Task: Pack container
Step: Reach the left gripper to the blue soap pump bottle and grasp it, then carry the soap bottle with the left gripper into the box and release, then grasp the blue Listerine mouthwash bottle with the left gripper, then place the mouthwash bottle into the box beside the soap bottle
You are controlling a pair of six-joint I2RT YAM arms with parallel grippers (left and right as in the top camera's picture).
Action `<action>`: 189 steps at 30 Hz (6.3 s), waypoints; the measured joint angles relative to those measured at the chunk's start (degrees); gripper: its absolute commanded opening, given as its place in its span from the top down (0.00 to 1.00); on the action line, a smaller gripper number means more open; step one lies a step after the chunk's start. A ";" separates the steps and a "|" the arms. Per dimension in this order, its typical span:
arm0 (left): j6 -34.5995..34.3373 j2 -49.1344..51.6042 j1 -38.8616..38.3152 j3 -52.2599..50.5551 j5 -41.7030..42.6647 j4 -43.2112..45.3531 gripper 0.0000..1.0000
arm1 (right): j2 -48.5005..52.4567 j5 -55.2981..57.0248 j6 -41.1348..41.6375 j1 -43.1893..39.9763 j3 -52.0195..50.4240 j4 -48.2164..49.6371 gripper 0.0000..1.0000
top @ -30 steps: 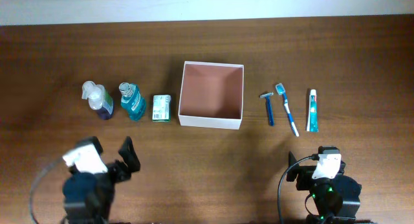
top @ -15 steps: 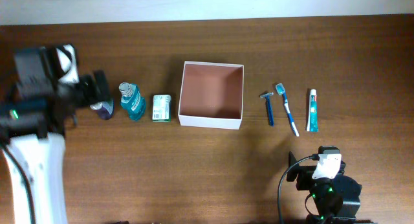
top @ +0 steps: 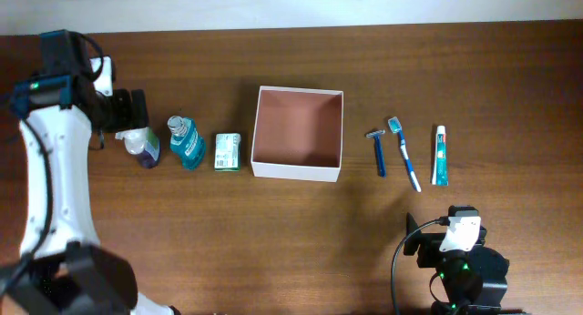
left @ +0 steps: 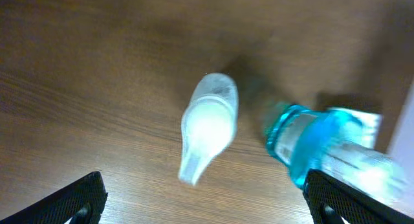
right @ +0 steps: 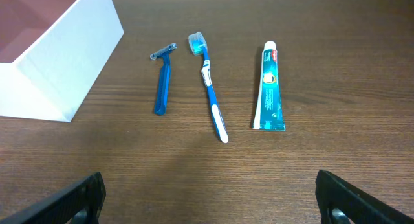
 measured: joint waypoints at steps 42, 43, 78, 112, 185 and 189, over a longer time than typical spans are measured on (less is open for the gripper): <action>8.11 14.08 -0.04 1.03 -1.92 0.52 0.99 | 0.00 0.00 -0.07 0.00 0.00 0.02 0.01; 7.87 14.08 -0.04 1.20 -2.08 -0.15 1.00 | 0.00 0.00 0.02 0.00 0.00 0.00 0.01; -3.76 -2.82 -42.75 14.19 0.33 -5.18 1.00 | 0.00 0.00 -0.04 0.00 0.00 0.00 0.01; -26.67 23.19 -48.89 14.71 0.15 9.97 0.30 | 0.00 -0.02 -0.04 0.00 0.00 0.02 0.01; -1.70 7.37 -18.64 17.09 3.82 -17.97 0.99 | 0.00 0.00 -0.04 0.00 0.00 0.02 0.01; -2.05 1.27 -25.75 19.41 5.07 -17.09 0.99 | 0.00 0.00 -0.02 0.00 0.00 0.00 0.01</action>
